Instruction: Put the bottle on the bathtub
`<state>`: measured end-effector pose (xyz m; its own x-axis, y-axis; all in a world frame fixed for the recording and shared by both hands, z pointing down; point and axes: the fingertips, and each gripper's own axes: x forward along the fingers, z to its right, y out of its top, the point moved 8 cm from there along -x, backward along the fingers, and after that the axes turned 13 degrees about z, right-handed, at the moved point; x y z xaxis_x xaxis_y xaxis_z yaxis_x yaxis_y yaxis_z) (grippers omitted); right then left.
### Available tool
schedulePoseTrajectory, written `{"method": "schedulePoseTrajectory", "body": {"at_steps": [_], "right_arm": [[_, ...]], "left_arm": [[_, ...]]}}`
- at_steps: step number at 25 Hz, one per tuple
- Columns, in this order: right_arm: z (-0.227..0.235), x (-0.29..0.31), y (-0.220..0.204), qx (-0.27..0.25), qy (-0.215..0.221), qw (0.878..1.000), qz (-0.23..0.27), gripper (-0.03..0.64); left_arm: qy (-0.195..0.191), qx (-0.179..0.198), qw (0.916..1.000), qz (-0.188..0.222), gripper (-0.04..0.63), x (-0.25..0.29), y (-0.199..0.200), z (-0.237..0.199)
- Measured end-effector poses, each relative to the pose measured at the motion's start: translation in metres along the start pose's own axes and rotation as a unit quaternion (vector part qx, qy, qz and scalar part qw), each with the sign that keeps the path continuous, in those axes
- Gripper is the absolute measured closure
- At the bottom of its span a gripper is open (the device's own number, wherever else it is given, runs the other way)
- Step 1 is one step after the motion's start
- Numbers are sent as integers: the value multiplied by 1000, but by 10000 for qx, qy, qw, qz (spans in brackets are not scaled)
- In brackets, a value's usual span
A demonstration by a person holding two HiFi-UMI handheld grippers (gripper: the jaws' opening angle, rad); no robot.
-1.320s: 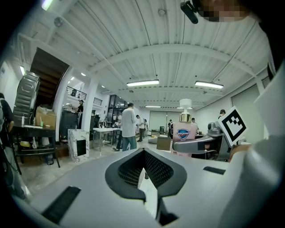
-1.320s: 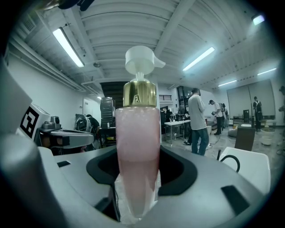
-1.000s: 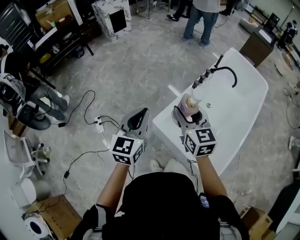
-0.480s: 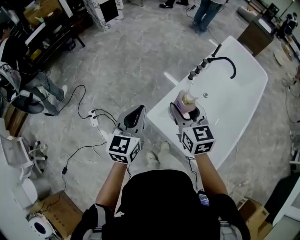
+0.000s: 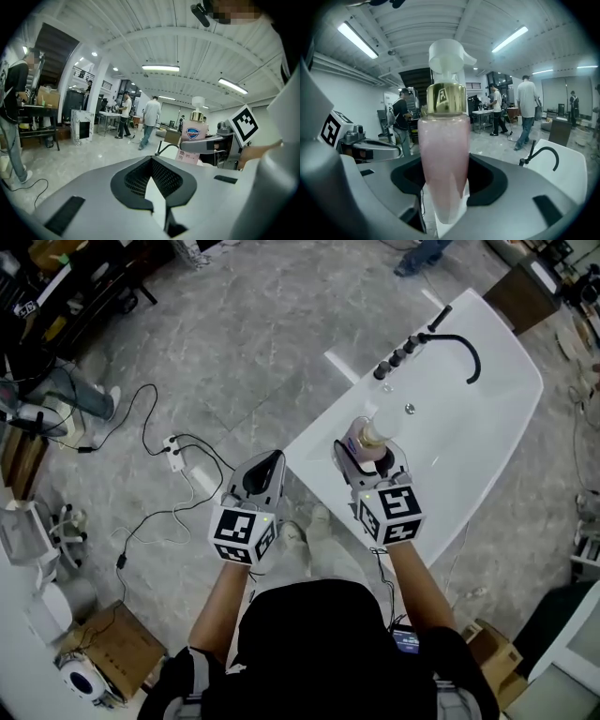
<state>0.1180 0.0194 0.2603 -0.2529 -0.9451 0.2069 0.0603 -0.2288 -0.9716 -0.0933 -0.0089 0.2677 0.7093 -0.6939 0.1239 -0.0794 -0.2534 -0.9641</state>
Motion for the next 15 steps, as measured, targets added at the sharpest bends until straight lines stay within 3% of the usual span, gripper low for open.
{"method": "schedulePoseTrajectory", "body": {"at_steps": [15], "right_arm": [[35, 37, -85, 199, -3, 9973, -711, 377]], "left_arm": [[261, -308, 9978, -526, 583, 31, -74, -20]]}}
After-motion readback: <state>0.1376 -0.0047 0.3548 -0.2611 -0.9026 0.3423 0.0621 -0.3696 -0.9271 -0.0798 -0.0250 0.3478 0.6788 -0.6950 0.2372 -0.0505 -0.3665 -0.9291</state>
